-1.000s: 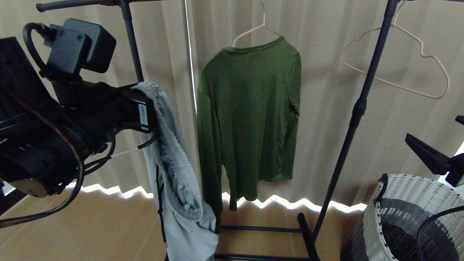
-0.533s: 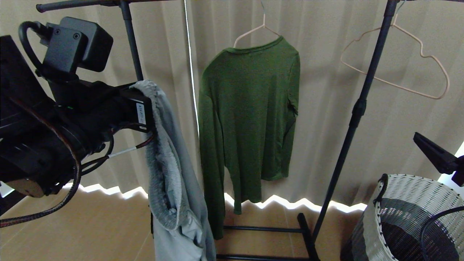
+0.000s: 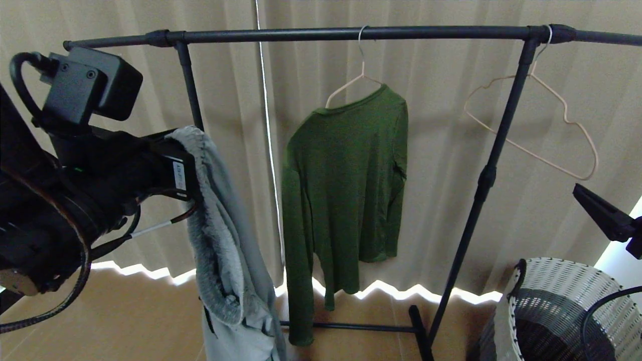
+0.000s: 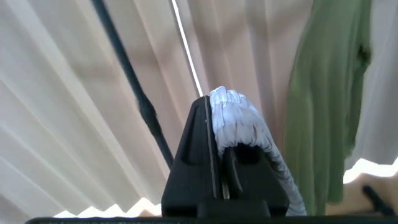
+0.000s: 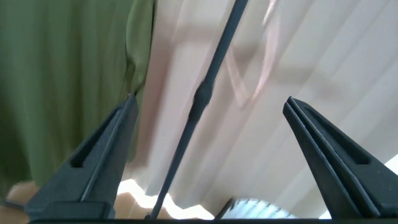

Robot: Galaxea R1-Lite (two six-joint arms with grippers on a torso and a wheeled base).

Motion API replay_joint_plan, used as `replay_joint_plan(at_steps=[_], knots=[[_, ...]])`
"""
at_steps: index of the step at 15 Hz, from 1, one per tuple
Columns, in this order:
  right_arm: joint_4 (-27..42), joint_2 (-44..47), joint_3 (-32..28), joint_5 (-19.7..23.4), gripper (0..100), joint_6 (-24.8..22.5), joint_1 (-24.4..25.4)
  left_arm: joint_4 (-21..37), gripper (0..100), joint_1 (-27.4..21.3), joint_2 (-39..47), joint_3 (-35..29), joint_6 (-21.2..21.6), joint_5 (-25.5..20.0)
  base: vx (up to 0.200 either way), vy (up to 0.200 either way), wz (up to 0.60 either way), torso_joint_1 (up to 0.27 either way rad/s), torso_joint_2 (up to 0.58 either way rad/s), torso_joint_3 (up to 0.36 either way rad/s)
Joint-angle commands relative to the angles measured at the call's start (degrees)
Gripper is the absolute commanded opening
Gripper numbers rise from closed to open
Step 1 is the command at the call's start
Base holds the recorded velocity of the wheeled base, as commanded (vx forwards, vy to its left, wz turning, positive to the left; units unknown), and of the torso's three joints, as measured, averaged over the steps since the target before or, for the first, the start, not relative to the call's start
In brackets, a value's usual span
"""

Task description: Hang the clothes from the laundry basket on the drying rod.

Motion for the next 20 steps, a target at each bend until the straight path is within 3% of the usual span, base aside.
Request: replay_joint_plan(at_steps=[1, 8, 12, 14, 15, 18, 20], knots=[[0.0, 0.1, -0.1, 0.0, 100, -0.1, -0.5, 0.1, 0, -0.2, -1.9, 3.6, 0.2, -0.4, 0.0, 0.0, 0.0, 0.168, -0.48, -0.29], [0.1, -0.2, -0.1, -0.2, 100, -0.3, -1.7, -0.2, 0, -0.2, -3.1, 6.0, 0.2, -0.6, 0.0, 0.0, 0.0, 0.19, -0.47, -0.281], [2.1, -0.2, -1.7, -0.3, 100, -0.5, -5.2, -0.2, 0, -0.2, -3.2, 6.2, 0.3, -0.7, 0.0, 0.0, 0.0, 0.145, -0.33, -0.191], [10.0, -0.6, -6.0, -0.3, 100, -0.5, -7.4, -0.3, 0, 0.1, -3.6, 6.2, 0.3, -2.0, 0.0, 0.0, 0.0, 0.026, -0.04, -0.021], [22.3, -2.8, -12.3, -0.3, 100, -0.4, -7.6, 0.0, 0, 0.2, -4.7, 6.3, 0.5, -3.9, 0.0, 0.0, 0.0, 0.0, 0.0, 0.0], [48.4, -5.3, -25.5, -0.2, 100, -0.3, -7.6, -0.3, 0, 0.3, -4.8, 7.5, 1.0, -4.6, 0.0, 0.0, 0.0, 0.0, 0.0, 0.0], [56.2, -5.6, -28.9, -0.2, 100, 0.0, -7.5, -0.3, 0, 0.6, -4.9, 8.5, 2.3, -4.6, 0.0, 0.0, 0.0, 0.0, 0.0, 0.0]])
